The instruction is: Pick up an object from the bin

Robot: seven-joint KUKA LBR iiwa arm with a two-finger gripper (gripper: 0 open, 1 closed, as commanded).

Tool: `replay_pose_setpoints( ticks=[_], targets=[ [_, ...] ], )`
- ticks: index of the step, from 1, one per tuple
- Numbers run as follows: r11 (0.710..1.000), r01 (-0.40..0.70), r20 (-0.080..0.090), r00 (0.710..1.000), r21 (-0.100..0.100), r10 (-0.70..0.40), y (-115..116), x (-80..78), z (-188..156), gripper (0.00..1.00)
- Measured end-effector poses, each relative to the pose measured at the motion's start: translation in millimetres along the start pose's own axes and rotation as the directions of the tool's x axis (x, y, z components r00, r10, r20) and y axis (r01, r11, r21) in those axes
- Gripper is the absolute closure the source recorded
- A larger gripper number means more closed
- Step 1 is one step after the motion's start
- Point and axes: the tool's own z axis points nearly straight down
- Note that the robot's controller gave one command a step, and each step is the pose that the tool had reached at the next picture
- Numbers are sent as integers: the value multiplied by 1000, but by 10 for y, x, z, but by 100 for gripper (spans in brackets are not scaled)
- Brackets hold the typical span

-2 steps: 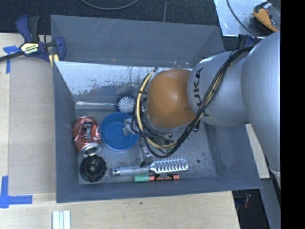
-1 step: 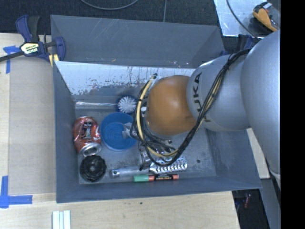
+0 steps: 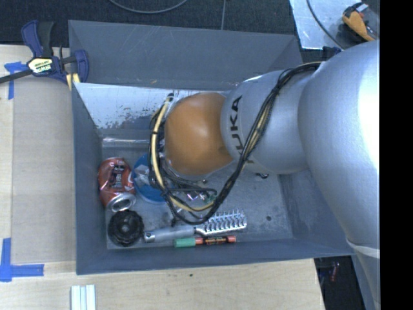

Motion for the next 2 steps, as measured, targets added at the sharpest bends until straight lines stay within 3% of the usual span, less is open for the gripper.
replay_pose_setpoints(
  ticks=[1,2],
  targets=[
    [986,-165,10,986,9,165,-1005,989,-308,0],
    [898,440,12,898,3,-440,-503,-124,-6,100]
  ],
)
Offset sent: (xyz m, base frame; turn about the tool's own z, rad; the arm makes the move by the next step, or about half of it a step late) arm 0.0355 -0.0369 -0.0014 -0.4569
